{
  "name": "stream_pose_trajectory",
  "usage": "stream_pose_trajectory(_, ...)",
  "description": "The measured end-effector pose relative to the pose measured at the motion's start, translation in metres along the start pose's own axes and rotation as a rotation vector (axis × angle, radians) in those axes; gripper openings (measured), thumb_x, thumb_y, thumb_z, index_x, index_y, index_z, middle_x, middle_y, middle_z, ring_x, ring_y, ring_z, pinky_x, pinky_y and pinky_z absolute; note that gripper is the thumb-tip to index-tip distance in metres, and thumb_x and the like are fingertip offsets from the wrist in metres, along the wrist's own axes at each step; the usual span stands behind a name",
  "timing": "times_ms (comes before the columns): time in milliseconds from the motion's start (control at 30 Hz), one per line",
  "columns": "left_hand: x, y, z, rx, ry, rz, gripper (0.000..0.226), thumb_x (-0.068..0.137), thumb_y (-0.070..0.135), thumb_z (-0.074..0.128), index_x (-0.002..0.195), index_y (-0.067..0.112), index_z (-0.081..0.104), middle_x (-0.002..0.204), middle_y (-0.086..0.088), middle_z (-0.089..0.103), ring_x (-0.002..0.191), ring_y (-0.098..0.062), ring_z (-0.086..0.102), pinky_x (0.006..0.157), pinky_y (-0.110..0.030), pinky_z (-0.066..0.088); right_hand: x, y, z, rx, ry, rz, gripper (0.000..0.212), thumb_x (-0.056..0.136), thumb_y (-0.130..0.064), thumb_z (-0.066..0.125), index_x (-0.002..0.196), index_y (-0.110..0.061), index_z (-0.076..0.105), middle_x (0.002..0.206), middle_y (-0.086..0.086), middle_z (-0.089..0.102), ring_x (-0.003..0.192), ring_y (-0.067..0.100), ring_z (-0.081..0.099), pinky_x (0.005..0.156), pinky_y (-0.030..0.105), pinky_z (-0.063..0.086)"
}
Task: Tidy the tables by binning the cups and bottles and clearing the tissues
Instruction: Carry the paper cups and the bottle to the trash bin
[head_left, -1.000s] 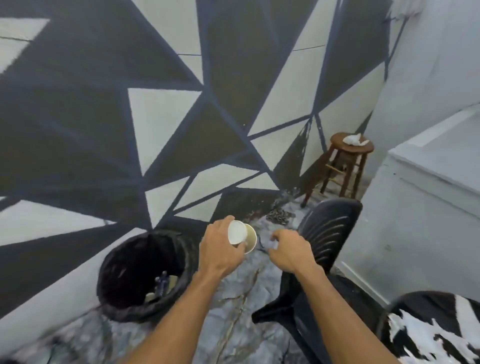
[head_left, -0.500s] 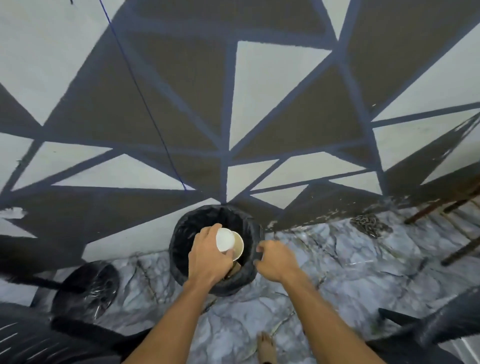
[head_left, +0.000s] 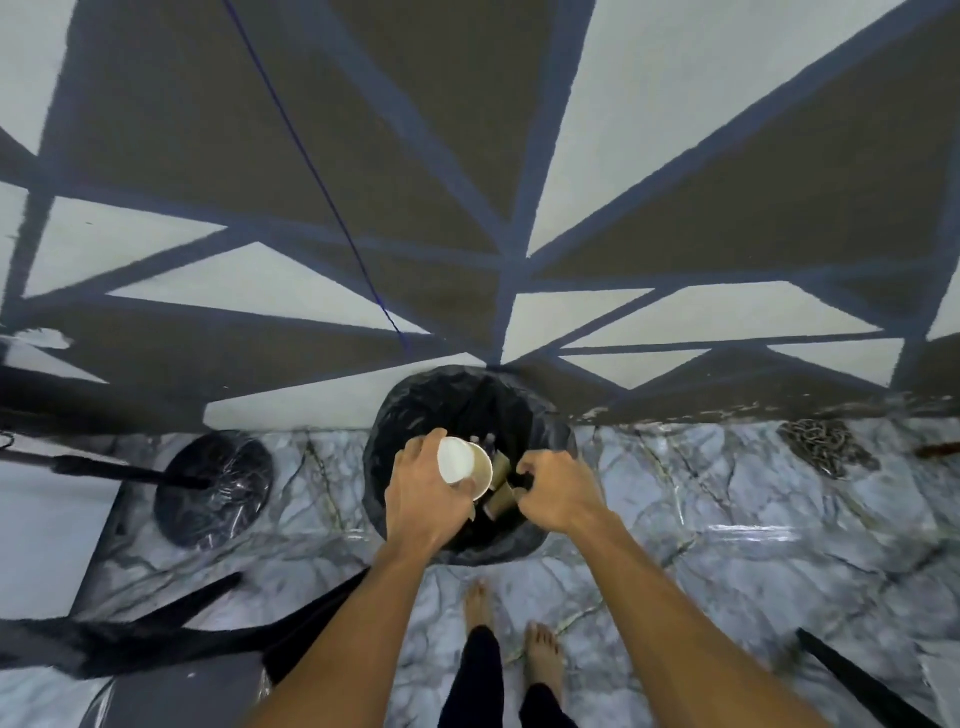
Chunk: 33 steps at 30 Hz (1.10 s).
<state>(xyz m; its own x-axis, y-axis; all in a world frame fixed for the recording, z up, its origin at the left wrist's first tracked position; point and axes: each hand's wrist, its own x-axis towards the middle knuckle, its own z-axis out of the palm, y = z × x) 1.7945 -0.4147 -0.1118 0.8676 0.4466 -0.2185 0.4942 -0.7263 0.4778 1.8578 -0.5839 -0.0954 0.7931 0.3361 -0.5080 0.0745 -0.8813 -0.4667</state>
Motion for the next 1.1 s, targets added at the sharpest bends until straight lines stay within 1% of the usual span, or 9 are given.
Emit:
stream_pose_trajectory(133, 0.036, -0.005, 0.022, -0.009, -0.055, 0.014, 0.071, 0.074, 0.028, 0.076, 0.138, 0.028, 0.046, 0.136, 0.003, 0.050, 0.125, -0.022, 0.044, 0.090, -0.039, 0.046, 0.032, 0.006, 0.011, 0.010, -0.025, 0.050, 0.026, 0.079, -0.027, 0.066, 0.105, -0.020, 0.069, 0.112, 0.003, 0.071, 0.106, 0.027, 0.064, 0.088, 0.037, 0.054)
stream_pose_trajectory(300, 0.080, -0.025, 0.061, 0.051, -0.153, 0.050, 0.074, 0.075, 0.033, 0.077, 0.141, 0.027, 0.045, 0.136, 0.002, 0.050, 0.124, -0.022, 0.045, 0.091, -0.040, 0.049, 0.086, 0.001, 0.033, -0.022, -0.071, 0.057, 0.032, 0.085, -0.027, 0.061, 0.116, -0.019, 0.064, 0.117, 0.006, 0.067, 0.110, 0.030, 0.062, 0.089, 0.040, 0.053)
stream_pose_trajectory(400, 0.107, -0.044, 0.084, 0.084, -0.183, 0.068, 0.073, 0.074, 0.033, 0.077, 0.139, 0.025, 0.047, 0.134, 0.001, 0.051, 0.121, -0.023, 0.046, 0.088, -0.039, 0.049, 0.120, 0.000, 0.055, -0.047, -0.099, 0.088, 0.023, 0.083, -0.024, 0.060, 0.105, -0.020, 0.064, 0.109, 0.006, 0.067, 0.102, 0.030, 0.064, 0.084, 0.039, 0.055)
stream_pose_trajectory(567, 0.140, -0.069, 0.124, 0.093, -0.228, 0.075, 0.073, 0.072, 0.031, 0.079, 0.137, 0.023, 0.048, 0.130, 0.000, 0.053, 0.120, -0.023, 0.048, 0.087, -0.039, 0.051, 0.157, 0.012, 0.090, -0.067, -0.171, 0.164, 0.026, 0.086, -0.023, 0.061, 0.111, -0.020, 0.065, 0.115, 0.007, 0.066, 0.107, 0.030, 0.063, 0.089, 0.039, 0.053)
stream_pose_trajectory(700, 0.148, -0.077, 0.148, 0.075, -0.320, 0.066, 0.070, 0.072, 0.027, 0.078, 0.135, 0.022, 0.049, 0.131, 0.001, 0.054, 0.122, -0.024, 0.047, 0.088, -0.042, 0.052, 0.170, 0.021, 0.112, -0.040, -0.202, 0.209, 0.028, 0.084, -0.024, 0.061, 0.112, -0.020, 0.062, 0.115, 0.007, 0.066, 0.109, 0.031, 0.062, 0.090, 0.040, 0.054)
stream_pose_trajectory(833, 0.146, -0.083, 0.153, 0.071, -0.419, 0.056, 0.064, 0.071, 0.024, 0.077, 0.130, 0.025, 0.051, 0.129, 0.001, 0.056, 0.117, -0.028, 0.052, 0.086, -0.045, 0.052, 0.171, 0.023, 0.117, -0.025, -0.212, 0.257, 0.032, 0.083, -0.027, 0.064, 0.114, -0.021, 0.065, 0.115, 0.006, 0.067, 0.108, 0.030, 0.063, 0.088, 0.038, 0.054)
stream_pose_trajectory(933, 0.142, -0.086, 0.145, 0.067, -0.463, 0.047, 0.067, 0.074, 0.026, 0.076, 0.134, 0.028, 0.048, 0.129, 0.002, 0.056, 0.121, -0.028, 0.049, 0.088, -0.048, 0.052, 0.168, 0.021, 0.112, -0.020, -0.205, 0.271, 0.032, 0.084, -0.028, 0.065, 0.116, -0.021, 0.066, 0.117, 0.006, 0.066, 0.109, 0.029, 0.062, 0.090, 0.037, 0.054)
stream_pose_trajectory(1033, 0.142, -0.079, 0.133, 0.084, -0.492, 0.052, 0.065, 0.078, 0.026, 0.073, 0.137, 0.027, 0.047, 0.129, -0.001, 0.054, 0.122, -0.027, 0.049, 0.090, -0.044, 0.050, 0.163, 0.018, 0.101, -0.014, -0.198, 0.283, 0.037, 0.086, -0.030, 0.064, 0.122, -0.023, 0.063, 0.124, 0.006, 0.062, 0.115, 0.028, 0.060, 0.094, 0.035, 0.051)
stream_pose_trajectory(1100, 0.142, -0.070, 0.121, 0.090, -0.500, 0.059, 0.065, 0.081, 0.026, 0.072, 0.140, 0.026, 0.046, 0.131, -0.002, 0.052, 0.123, -0.027, 0.049, 0.092, -0.041, 0.048, 0.158, 0.015, 0.090, -0.014, -0.183, 0.293, 0.036, 0.086, -0.030, 0.062, 0.122, -0.022, 0.062, 0.123, 0.006, 0.063, 0.114, 0.028, 0.060, 0.093, 0.036, 0.052)
